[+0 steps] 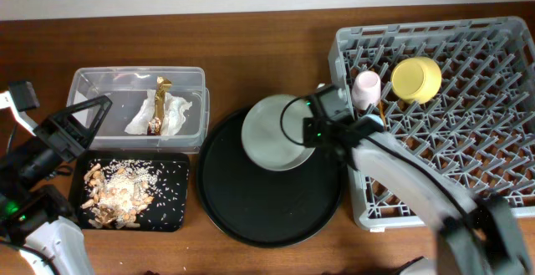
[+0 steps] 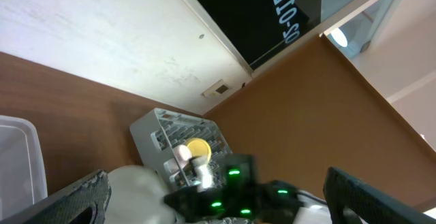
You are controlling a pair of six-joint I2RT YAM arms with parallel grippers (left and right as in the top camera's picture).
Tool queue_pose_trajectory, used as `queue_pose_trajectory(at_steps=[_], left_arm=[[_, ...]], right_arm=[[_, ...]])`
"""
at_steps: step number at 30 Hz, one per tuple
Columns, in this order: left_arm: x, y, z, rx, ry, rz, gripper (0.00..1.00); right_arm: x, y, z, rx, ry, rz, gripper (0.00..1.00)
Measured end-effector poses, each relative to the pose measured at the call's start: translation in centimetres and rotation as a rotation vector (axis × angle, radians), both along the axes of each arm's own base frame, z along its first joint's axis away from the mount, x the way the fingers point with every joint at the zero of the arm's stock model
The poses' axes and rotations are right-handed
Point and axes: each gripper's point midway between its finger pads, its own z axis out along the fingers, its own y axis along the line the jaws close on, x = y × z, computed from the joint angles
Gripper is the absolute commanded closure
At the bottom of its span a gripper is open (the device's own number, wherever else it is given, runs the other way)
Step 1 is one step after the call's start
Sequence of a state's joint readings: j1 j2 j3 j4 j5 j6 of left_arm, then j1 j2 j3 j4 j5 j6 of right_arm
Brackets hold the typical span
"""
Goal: Sort waste into correct bins and load items into the dishwasher rack
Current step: 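Grasp the white plate with the right gripper and stand it in the rack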
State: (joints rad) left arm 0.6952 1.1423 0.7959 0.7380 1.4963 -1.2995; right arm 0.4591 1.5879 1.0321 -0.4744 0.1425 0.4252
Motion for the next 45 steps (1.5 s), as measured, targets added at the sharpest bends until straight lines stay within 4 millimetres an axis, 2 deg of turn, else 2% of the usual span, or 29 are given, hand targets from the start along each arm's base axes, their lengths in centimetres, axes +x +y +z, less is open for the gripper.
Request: queue_pose_trajectory(at_steps=[1,2,4,5,6,7,8,10,12,13,15,16,17,18,20,21,23,27,29,31,32,34,36,42,43,44,45], left_arm=[[0.0,0.0,0.0,0.001,0.000,0.000,0.01],[0.0,0.0,0.0,0.000,0.000,0.000,0.01],[0.0,0.0,0.0,0.000,0.000,-0.001,0.01],[0.0,0.0,0.0,0.000,0.000,0.000,0.01],[0.0,0.0,0.0,0.000,0.000,0.000,0.01],[0.0,0.0,0.0,0.000,0.000,0.000,0.01],[0.0,0.0,0.0,0.000,0.000,0.000,0.01],[0.0,0.0,0.0,0.000,0.000,0.000,0.01],[0.0,0.0,0.0,0.000,0.000,-0.001,0.01],[0.0,0.0,0.0,0.000,0.000,0.000,0.01],[0.0,0.0,0.0,0.000,0.000,0.000,0.01],[0.0,0.0,0.0,0.000,0.000,-0.001,0.01],[0.0,0.0,0.0,0.000,0.000,0.000,0.01],[0.0,0.0,0.0,0.000,0.000,0.000,0.01],[0.0,0.0,0.0,0.000,0.000,0.000,0.01],[0.0,0.0,0.0,0.000,0.000,0.000,0.01],[0.0,0.0,0.0,0.000,0.000,0.000,0.01],[0.0,0.0,0.0,0.000,0.000,0.000,0.01],[0.0,0.0,0.0,0.000,0.000,0.000,0.01],[0.0,0.0,0.0,0.000,0.000,0.000,0.01],[0.0,0.0,0.0,0.000,0.000,0.000,0.01],[0.0,0.0,0.0,0.000,0.000,0.000,0.01],[0.0,0.0,0.0,0.000,0.000,0.000,0.01],[0.0,0.0,0.0,0.000,0.000,0.000,0.01],[0.0,0.0,0.0,0.000,0.000,0.000,0.01],[0.0,0.0,0.0,0.000,-0.001,0.000,0.01],[0.0,0.0,0.0,0.000,0.000,0.000,0.01]], right_arm=[[0.2,-2.1,4.1,-0.104,-0.116,0.006,0.96],[-0.2,-5.2,9.4,-0.245,-0.258,-0.010,0.96],[-2.8,-12.4,17.2,-0.611,-0.417,-0.129,0.96],[-4.3,-15.1,20.1,-0.768,-0.451,-0.194,0.96],[-5.3,-16.8,21.7,-0.905,-0.440,-0.221,0.96],[-6.3,-18.1,23.0,-1.035,-0.408,-0.237,0.96],[-6.6,-18.8,23.3,-1.094,-0.381,-0.244,0.96],[-7.3,-22.2,23.4,-1.223,-0.255,-0.312,0.96],[-6.9,-24.9,21.7,-1.301,-0.109,-0.347,0.96],[-6.2,-25.5,19.9,-1.333,-0.021,-0.310,0.96],[-4.9,-25.1,17.7,-1.327,0.032,-0.235,0.96],[-3.7,-24.0,15.3,-1.282,0.054,-0.152,0.96],[-3.0,-23.1,13.7,-1.253,0.068,-0.092,0.96],[-2.6,-22.3,13.0,-1.234,0.064,-0.059,0.89],[-2.3,-21.0,12.6,-1.218,0.046,-0.017,0.54],[-2.2,-20.8,12.5,-1.208,0.040,-0.012,0.01],[-2.1,-20.6,12.3,-1.194,0.038,0.000,0.01],[-1.3,-18.8,10.5,-1.067,0.018,0.093,0.02],[0.1,-15.2,8.4,-0.853,-0.050,0.223,0.01],[0.9,-9.4,6.8,-0.555,-0.132,0.413,0.01],[0.5,-6.2,6.3,-0.398,-0.154,0.520,0.01],[-0.1,-4.0,6.2,-0.284,-0.168,0.595,0.01],[-0.4,-3.0,6.3,-0.231,-0.174,0.629,0.01],[-0.6,-2.7,6.5,-0.214,-0.180,0.640,0.01],[-0.7,-2.7,7.1,-0.214,-0.197,0.637,0.01],[-1.1,-2.8,9.2,-0.214,-0.256,0.632,0.01],[-1.8,-2.9,12.2,-0.217,-0.346,0.621,0.01]])
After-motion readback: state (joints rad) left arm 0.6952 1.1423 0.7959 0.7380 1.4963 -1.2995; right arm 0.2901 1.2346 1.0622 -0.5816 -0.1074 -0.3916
